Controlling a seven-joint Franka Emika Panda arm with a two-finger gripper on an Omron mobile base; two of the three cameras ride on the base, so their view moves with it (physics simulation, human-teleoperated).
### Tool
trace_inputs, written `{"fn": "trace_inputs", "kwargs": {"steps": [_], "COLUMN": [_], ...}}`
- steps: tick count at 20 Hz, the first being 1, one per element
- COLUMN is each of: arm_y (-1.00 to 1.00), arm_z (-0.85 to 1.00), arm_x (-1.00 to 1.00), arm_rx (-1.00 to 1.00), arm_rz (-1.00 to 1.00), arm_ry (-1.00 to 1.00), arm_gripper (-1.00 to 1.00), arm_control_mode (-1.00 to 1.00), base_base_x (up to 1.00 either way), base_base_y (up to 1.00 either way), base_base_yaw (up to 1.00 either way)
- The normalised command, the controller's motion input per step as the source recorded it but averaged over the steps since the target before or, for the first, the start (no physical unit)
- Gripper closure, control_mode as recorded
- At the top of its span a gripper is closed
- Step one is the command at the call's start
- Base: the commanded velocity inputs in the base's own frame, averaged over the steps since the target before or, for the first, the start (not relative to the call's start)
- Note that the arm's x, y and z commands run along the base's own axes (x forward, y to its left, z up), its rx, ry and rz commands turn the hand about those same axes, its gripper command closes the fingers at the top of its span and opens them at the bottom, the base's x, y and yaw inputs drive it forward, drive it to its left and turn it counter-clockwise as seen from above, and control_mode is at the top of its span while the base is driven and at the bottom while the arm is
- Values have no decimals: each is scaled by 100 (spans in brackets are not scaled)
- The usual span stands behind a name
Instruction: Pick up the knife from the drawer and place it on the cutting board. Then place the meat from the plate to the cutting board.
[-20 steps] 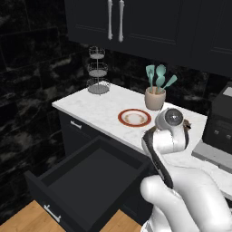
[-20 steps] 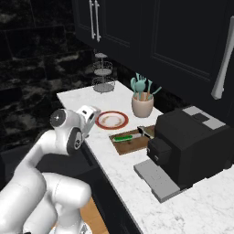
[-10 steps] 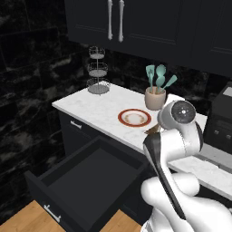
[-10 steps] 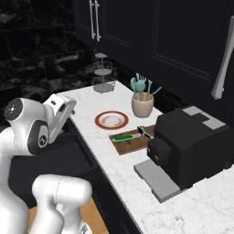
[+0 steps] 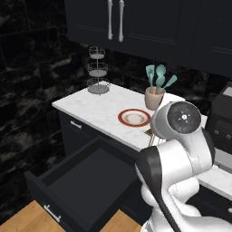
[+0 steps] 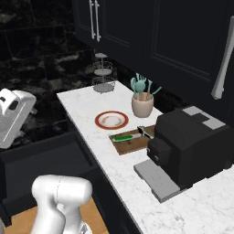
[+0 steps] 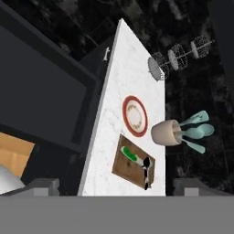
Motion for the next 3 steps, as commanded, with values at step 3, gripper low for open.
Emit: {"fn": "trace_inputs", "kwargs": {"steps": [3], "arm_y": [69], "arm_z": [-39], "arm_x": [-28], "arm_rx": [-2], "arm_rz": [16], "arm_ry": [0], "arm_gripper": [-100], "arm_control_mode": [-100], "base_base_x": [0], "base_base_y": [0], "base_base_yaw": [0]}}
